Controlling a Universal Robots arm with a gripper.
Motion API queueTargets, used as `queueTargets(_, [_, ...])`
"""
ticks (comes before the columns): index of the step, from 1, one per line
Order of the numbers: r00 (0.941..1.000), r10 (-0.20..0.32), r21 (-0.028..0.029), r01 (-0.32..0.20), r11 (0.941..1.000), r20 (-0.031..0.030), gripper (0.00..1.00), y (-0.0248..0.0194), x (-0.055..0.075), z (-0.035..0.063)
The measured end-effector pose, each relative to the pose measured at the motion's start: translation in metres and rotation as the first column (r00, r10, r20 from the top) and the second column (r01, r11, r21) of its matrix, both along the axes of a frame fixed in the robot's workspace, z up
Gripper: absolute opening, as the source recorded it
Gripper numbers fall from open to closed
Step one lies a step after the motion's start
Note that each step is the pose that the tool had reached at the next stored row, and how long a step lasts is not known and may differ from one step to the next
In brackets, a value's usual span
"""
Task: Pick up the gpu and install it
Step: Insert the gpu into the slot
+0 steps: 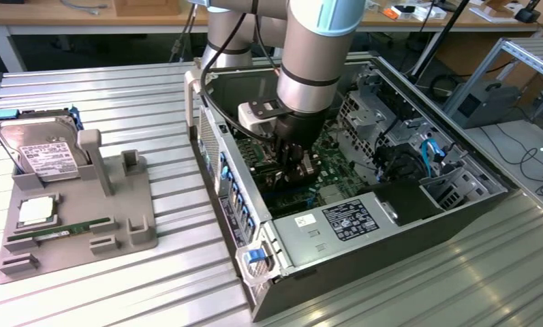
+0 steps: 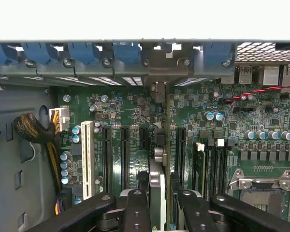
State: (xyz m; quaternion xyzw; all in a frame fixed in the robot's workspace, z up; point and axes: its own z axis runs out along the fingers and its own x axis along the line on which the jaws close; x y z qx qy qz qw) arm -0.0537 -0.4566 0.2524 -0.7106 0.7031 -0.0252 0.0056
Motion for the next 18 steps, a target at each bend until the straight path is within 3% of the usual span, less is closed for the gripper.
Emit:
queueTargets(7, [1.0, 0.0, 0.0001, 0.0, 1.0, 0.0001, 0.27, 0.0001, 0.0015, -0.0006])
queueTargets(11, [1.0, 0.0, 0.0025, 0.0, 1.0, 0.0012, 0.27, 0.0002, 0.0017, 0.0048])
queueTargets(12, [1.0, 0.0, 0.0004, 0.0, 1.0, 0.0003, 0.27, 0.0, 0.0016, 0.0068])
queueTargets(18, [1.0, -0.005, 0.0004, 0.005, 1.0, 0.0, 0.27, 0.0011, 0.0044, 0.0078])
